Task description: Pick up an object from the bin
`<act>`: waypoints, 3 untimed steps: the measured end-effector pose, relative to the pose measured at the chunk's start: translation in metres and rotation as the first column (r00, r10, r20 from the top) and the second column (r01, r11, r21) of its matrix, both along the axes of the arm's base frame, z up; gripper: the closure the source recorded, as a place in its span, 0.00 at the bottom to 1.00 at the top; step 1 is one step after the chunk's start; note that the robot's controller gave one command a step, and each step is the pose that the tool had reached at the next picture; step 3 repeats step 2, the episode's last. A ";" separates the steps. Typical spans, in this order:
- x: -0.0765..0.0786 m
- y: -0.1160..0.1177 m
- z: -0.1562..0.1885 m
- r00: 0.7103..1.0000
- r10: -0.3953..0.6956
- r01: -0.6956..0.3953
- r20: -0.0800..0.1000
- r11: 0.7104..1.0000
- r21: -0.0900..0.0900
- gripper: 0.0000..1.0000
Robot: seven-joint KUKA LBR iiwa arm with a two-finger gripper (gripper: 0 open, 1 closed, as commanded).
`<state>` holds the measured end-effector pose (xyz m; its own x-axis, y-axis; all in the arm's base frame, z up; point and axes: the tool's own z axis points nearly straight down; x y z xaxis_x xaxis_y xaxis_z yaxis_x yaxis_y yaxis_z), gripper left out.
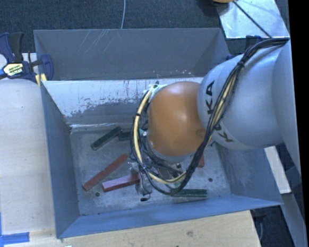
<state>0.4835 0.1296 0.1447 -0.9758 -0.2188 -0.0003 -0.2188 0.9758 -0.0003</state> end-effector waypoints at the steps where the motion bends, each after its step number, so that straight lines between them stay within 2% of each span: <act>1: 0.002 0.000 0.010 1.000 0.000 0.000 0.005 1.000 0.001 1.00; 3: 0.001 0.000 0.017 1.000 0.000 0.000 0.001 1.000 0.000 1.00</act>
Offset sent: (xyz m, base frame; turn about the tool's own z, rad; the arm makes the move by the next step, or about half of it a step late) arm 0.0001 0.0000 0.0486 0.0000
